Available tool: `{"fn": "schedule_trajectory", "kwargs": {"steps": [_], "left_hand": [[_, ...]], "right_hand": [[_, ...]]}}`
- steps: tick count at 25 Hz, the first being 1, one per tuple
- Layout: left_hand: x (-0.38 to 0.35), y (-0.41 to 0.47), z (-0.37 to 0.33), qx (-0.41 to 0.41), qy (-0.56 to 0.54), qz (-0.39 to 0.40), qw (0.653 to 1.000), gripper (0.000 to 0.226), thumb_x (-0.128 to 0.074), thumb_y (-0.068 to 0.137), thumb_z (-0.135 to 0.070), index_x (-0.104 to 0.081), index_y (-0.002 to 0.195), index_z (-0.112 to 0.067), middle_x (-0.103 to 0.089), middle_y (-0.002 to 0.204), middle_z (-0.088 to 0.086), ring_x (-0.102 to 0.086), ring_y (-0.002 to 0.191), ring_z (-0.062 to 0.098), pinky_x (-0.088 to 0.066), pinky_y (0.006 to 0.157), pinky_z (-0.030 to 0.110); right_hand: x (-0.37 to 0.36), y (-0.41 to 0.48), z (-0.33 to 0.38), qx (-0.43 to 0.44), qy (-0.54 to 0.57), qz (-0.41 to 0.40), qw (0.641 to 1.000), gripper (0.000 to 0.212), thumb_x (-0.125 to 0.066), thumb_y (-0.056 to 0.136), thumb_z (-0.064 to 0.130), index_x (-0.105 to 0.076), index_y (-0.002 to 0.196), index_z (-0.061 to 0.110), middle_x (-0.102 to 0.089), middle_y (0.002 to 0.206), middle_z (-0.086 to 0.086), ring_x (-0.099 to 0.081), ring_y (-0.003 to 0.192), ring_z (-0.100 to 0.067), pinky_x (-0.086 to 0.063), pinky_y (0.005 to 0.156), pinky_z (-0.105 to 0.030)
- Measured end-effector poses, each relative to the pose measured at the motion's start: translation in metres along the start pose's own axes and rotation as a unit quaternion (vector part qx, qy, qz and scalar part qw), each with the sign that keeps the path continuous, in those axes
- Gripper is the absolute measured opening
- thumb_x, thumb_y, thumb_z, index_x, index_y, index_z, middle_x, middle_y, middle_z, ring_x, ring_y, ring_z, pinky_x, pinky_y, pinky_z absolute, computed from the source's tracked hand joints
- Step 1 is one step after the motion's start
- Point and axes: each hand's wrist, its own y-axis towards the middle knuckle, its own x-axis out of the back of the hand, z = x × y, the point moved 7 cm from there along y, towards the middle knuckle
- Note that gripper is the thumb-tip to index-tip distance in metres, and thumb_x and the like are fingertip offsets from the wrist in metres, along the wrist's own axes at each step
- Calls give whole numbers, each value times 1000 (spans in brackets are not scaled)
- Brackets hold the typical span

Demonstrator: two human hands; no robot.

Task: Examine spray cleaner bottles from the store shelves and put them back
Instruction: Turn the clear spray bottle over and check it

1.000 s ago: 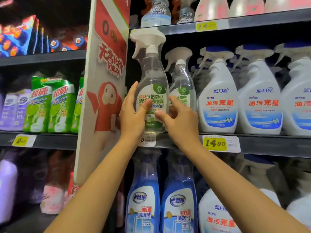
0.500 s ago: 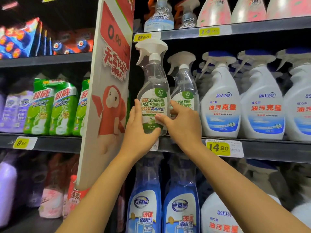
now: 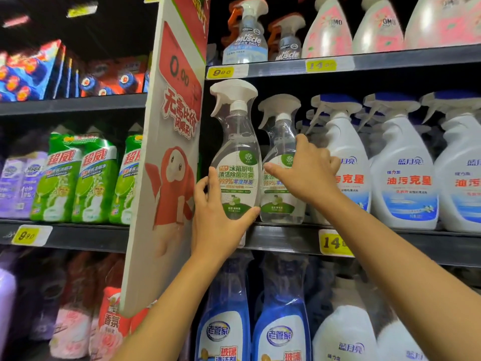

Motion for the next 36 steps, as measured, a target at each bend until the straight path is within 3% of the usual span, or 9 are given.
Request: {"fn": "schedule_trajectory", "kwargs": {"steps": [6,9,12,15,19,24,31,34,36], "left_hand": [[1,-3,0,-26,11,2,1000,113,-72,72,-54,0,152,-23,-22,148,1,-34,130,14,-34,94,18],[0,-2,2,-18,2,-4,1000,111,-74,71,-52,-5,153,-22,-24,147,1,-37,129,16,-36,94,21],[0,-3,1,-20,33,-3,999,110,-70,72,-58,-5,153,-21,-23,150,3,-38,131,19,-43,94,28],[-3,0,2,-6,132,0,991,109,-60,73,-68,-1,152,-22,-20,155,7,-39,133,25,-49,90,39],[-13,9,7,44,187,32,981,105,-56,76,-69,2,152,-24,-14,160,6,-37,136,25,-49,88,38],[-15,11,12,60,139,39,988,102,-62,76,-62,-4,151,-26,-20,158,2,-44,129,26,-48,87,40],[-16,16,17,81,113,34,990,106,-70,70,-58,-8,149,-23,-30,148,4,-48,121,27,-40,77,32],[-18,14,17,70,117,39,990,106,-69,74,-57,-7,151,-19,-24,153,4,-37,133,25,-42,94,37],[-16,9,13,67,108,39,991,101,-66,80,-53,-6,152,-18,-15,158,7,-21,143,25,-30,110,39]], "right_hand": [[2,2,0,-19,99,-47,994,67,-73,73,48,-48,123,12,-50,120,-11,-48,111,-29,-40,85,-36],[-9,-4,1,-21,189,4,982,62,-65,82,42,-38,132,16,-58,114,-7,-54,93,-24,-41,67,-29],[-4,-11,-4,-45,317,0,948,55,-65,85,36,-40,131,24,-58,107,3,-58,101,-24,-49,82,-39],[10,-20,-12,-43,384,-68,920,48,-66,83,30,-47,127,26,-61,97,12,-61,93,-16,-53,82,-41],[31,-30,-29,-40,459,-121,879,29,-64,74,34,-57,102,36,-65,78,26,-61,74,6,-49,65,-19],[41,-35,-45,-48,533,-101,839,19,-68,77,28,-61,93,34,-70,86,8,-70,84,-16,-58,69,-35],[33,-52,-53,-58,605,-63,792,19,-68,76,25,-64,94,21,-70,81,5,-70,78,-16,-55,61,-27],[27,-59,-55,-65,630,-48,772,17,-69,76,25,-65,92,20,-71,78,4,-70,77,-16,-56,62,-28],[24,-64,-57,-76,642,-44,762,18,-69,76,25,-66,93,18,-71,76,4,-70,75,-15,-55,61,-28]]}}
